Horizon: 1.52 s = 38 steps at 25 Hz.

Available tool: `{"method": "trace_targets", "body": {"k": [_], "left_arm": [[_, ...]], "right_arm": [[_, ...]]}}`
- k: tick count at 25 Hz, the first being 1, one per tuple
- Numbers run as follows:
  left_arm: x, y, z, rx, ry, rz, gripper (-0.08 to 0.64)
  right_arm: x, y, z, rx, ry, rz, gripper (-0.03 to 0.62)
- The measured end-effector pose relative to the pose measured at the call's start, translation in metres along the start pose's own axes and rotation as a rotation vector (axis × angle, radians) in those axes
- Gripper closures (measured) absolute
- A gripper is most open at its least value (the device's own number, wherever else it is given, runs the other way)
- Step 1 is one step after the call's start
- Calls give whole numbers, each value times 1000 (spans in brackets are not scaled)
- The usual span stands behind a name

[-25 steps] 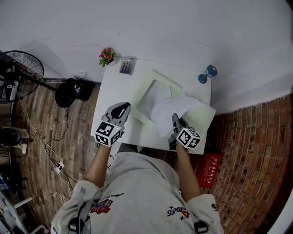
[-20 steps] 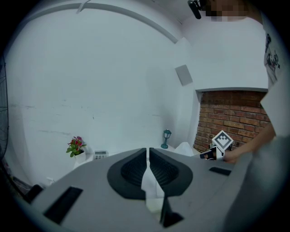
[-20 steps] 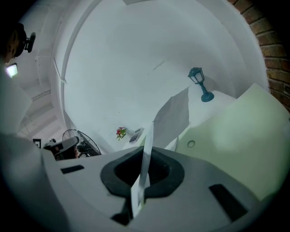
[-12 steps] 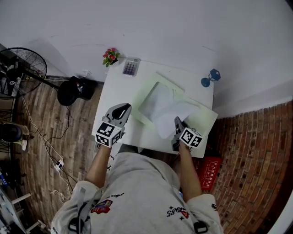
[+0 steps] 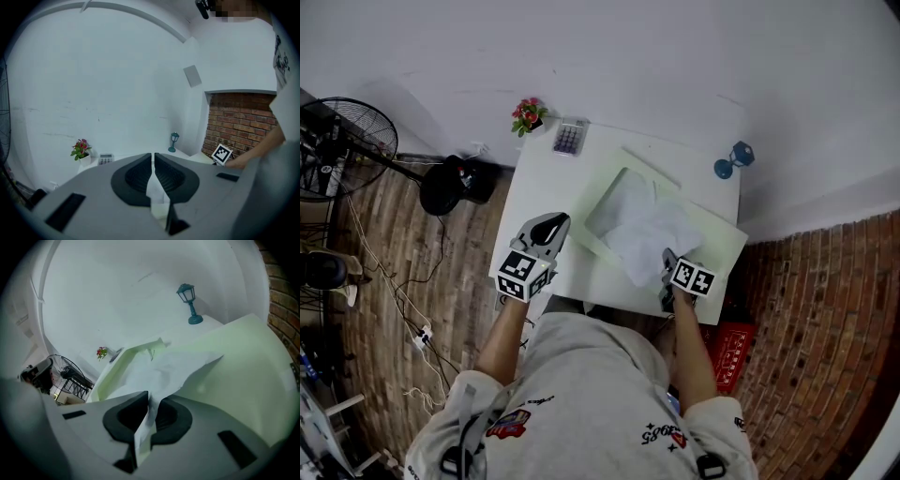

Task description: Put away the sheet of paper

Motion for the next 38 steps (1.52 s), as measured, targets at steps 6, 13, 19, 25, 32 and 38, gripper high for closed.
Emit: {"method": "trace_targets", "body": {"k": [6,13,19,25,32,38], "left_arm": [[0,2,1,0,-1,-8,526],[1,5,-2,6,-13,-18,526],[1,6,-7,12,-19,-22,526],[-1,8,-2,8,-6,-26,526],[2,8,-1,5,-4,-25,526],[7,10,-2,6,-7,-26,526]], "right_arm": [[-7,-10,19,134,116,-35,581],[-10,-10,18,421,203,-33,588],[1,-10,-11,603,159,111,594],[0,0,-19,628,82,101,594],[-9,2,-10,578,88,39,592],[-22,5,-4,514,114,-65,591]]}}
Point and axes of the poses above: the fingertips, and each gripper's own axes: x backward along the fingers, z to its right, y out of its underside, the point moved 2 cm from there along x, backward along the fingers, and after that the axes turned 2 degrees about -y, right-handed, at the moved point
